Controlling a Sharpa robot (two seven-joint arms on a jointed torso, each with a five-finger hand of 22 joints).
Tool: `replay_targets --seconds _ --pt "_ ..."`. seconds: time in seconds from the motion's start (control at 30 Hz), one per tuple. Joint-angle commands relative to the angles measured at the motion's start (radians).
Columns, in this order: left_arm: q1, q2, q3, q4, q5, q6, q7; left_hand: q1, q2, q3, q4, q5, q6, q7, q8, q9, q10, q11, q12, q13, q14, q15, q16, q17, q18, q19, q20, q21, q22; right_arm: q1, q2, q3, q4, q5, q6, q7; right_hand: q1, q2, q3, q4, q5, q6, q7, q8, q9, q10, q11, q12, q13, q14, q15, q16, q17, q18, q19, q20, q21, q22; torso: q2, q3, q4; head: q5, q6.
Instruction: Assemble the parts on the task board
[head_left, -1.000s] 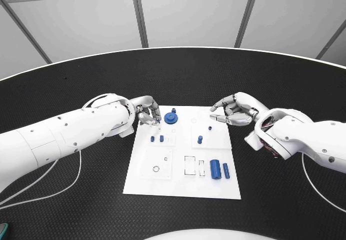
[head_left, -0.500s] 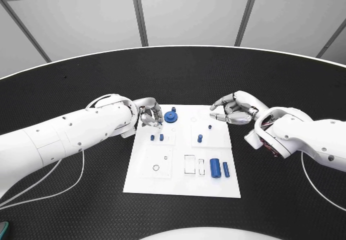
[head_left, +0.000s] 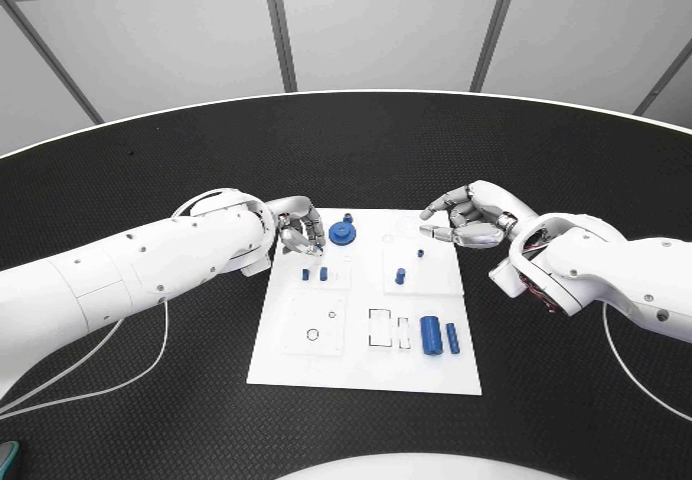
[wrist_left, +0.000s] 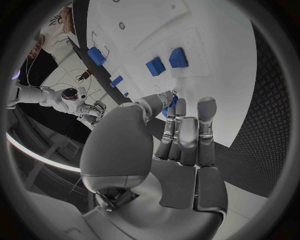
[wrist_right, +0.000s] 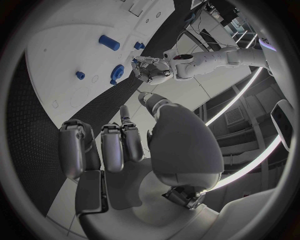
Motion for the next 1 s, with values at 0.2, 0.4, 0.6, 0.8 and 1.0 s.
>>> replay_targets --seconds 0.2,0.4,0.6,0.8,1.0 --pt "0.000 0.001 0.000 -0.005 -0.001 0.009 -0.002 -0.008 0.000 0.000 -0.007 -0.002 0.009 0.000 0.002 0.002 0.007 0.001 -0.007 -0.001 0.003 -0.001 -0.001 -0.007 -0.014 0.008 0.000 0.007 0.003 0.000 -0.001 0.000 0.001 0.000 0.000 0.000 -0.004 0.005 0.004 -0.001 0.004 -0.004 -0.002 0.003 -0.002 0.021 -0.005 0.002 0.163 0.068 -0.007 -0.006 0.110 0.014 0.020 -0.009 -0.004 0.070 0.001 -0.0003 0.0000 0.000 -0.001" --pt "-0.003 0.005 0.000 -0.010 -0.002 0.013 -0.002 -0.008 0.000 0.000 -0.007 -0.002 0.009 0.000 0.002 0.002 0.007 0.001 -0.007 -0.001 0.003 -0.001 -0.001 -0.007 -0.014 0.008 0.000 0.007 0.003 0.000 -0.001 0.000 0.002 0.000 0.000 0.000 -0.004 0.005 0.004 -0.001 0.004 -0.004 -0.002 0.003 -0.002 0.021 -0.005 0.002 0.163 0.068 -0.007 -0.006 0.110 0.014 0.020 -0.009 -0.004 0.070 0.001 0.0001 -0.0007 0.000 -0.002" --pt "-0.006 0.006 0.000 -0.011 -0.002 0.016 -0.002 -0.008 0.000 0.000 -0.008 -0.002 0.010 0.000 0.002 0.002 0.008 0.001 -0.007 -0.002 0.003 -0.001 -0.001 -0.007 -0.013 0.008 0.000 0.008 0.002 0.000 -0.002 0.000 0.003 0.000 -0.001 0.000 -0.004 0.005 0.004 -0.001 0.004 -0.004 -0.002 0.003 -0.002 0.021 -0.005 0.002 0.163 0.068 -0.007 -0.006 0.110 0.014 0.020 -0.009 -0.004 0.070 0.002 -0.0006 0.0000 -0.002 -0.003" --pt "-0.007 0.008 0.000 -0.013 -0.002 0.021 -0.003 -0.008 0.000 0.000 -0.008 -0.002 0.010 0.000 0.002 0.002 0.008 0.001 -0.007 -0.002 0.003 -0.001 -0.001 -0.007 -0.013 0.008 0.000 0.008 0.002 0.000 -0.003 0.000 0.004 0.000 -0.001 0.000 -0.004 0.005 0.004 -0.001 0.004 -0.004 -0.002 0.003 -0.002 0.021 -0.005 0.002 0.163 0.068 -0.007 -0.006 0.110 0.014 0.020 -0.009 -0.004 0.070 0.001 0.0003 0.0003 -0.002 -0.005" --pt "-0.008 0.009 0.000 -0.012 -0.002 0.026 -0.002 -0.008 0.000 -0.001 -0.008 -0.002 0.011 0.000 0.002 0.001 0.009 0.001 -0.007 -0.002 0.002 -0.001 -0.001 -0.009 -0.013 0.007 0.000 0.007 0.001 0.000 -0.004 0.000 0.004 0.000 -0.001 -0.001 -0.004 0.005 0.004 -0.001 0.004 -0.004 -0.002 0.003 -0.002 0.021 -0.005 0.002 0.163 0.068 -0.007 -0.006 0.110 0.014 0.020 -0.009 -0.004 0.070 0.001 0.0001 0.0002 -0.002 -0.006"
